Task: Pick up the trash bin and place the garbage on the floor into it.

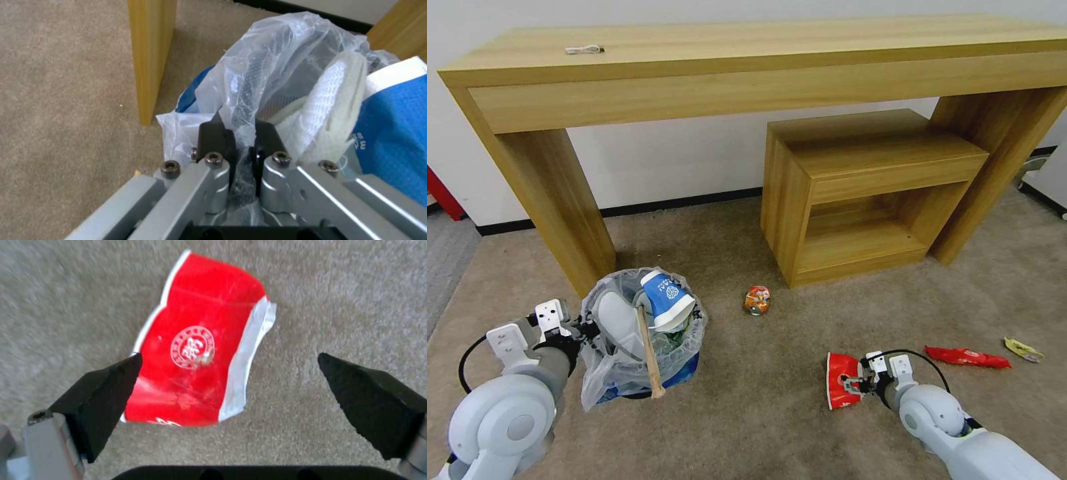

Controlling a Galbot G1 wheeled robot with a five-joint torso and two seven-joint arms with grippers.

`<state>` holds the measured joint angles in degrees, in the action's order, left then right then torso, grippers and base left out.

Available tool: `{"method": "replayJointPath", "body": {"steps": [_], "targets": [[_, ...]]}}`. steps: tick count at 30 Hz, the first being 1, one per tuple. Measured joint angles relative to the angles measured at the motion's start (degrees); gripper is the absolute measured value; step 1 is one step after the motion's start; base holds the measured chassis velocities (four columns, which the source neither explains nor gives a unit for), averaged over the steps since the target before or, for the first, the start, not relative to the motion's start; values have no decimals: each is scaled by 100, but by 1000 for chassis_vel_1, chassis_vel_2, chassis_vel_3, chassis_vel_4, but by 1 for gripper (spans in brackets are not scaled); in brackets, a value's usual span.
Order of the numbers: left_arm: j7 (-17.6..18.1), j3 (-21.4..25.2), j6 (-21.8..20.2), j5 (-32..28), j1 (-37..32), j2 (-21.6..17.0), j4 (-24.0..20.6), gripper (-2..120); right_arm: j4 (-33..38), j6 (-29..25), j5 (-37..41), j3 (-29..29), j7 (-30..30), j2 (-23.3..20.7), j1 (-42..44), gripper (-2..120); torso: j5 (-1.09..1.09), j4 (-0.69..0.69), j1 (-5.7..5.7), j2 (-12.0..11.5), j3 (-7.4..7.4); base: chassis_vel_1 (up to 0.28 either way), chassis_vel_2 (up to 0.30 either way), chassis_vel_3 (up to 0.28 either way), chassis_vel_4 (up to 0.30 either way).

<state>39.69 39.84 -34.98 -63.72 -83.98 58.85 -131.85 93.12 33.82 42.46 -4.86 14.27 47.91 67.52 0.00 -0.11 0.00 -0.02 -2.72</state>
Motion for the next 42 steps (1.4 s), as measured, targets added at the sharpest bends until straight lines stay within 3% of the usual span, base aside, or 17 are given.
{"method": "replayJointPath", "body": {"steps": [13, 24, 29, 31, 33, 36, 39, 42], "targets": [[-2, -13, 1, 18, 3, 19, 6, 3, -429, 19, -212, 79, -139, 146, -149, 96, 0, 0, 0, 0, -1, 0, 0, 0, 0], [-4, -34, 7, 48, -1, 19, 8, 3, -987, -297, -636, 135, -763, 386, -412, 50, 0, 0, 0, 0, -2, 0, 0, 0, 0], [-4, -30, 7, 52, -10, 19, 4, 3, -1037, -401, -723, 144, -897, 404, -436, 40, 0, 0, 0, 0, -2, 0, 0, 0, 0], [-4, -20, 8, 55, -13, 20, 0, 3, -1040, -425, -742, 145, -943, 393, -438, 27, 0, 0, 0, 1, -2, 0, 0, 0, 0], [-4, -20, 9, 58, -13, 22, 1, 3, -1039, -426, -742, 145, -946, 386, -438, 24, 0, 0, 0, 1, -2, 0, 0, 0, 0], [-6, -24, 11, 87, -14, 38, 1, 3, -1021, -463, -741, 135, -957, 357, -416, 7, 0, 0, 0, 1, -2, 0, 0, 0, 0], [-9, -30, 11, 97, -15, 46, 2, 3, -999, -495, -736, 122, -963, 333, -399, 0, 0, 0, 0, 1, -2, 0, 0, 0, 0], [-10, -35, 12, 102, -21, 49, 1, 3, -995, -538, -734, 109, -964, 318, -389, 0, 0, 0, 0, 1, -2, 0, 0, 0, 0]]}}
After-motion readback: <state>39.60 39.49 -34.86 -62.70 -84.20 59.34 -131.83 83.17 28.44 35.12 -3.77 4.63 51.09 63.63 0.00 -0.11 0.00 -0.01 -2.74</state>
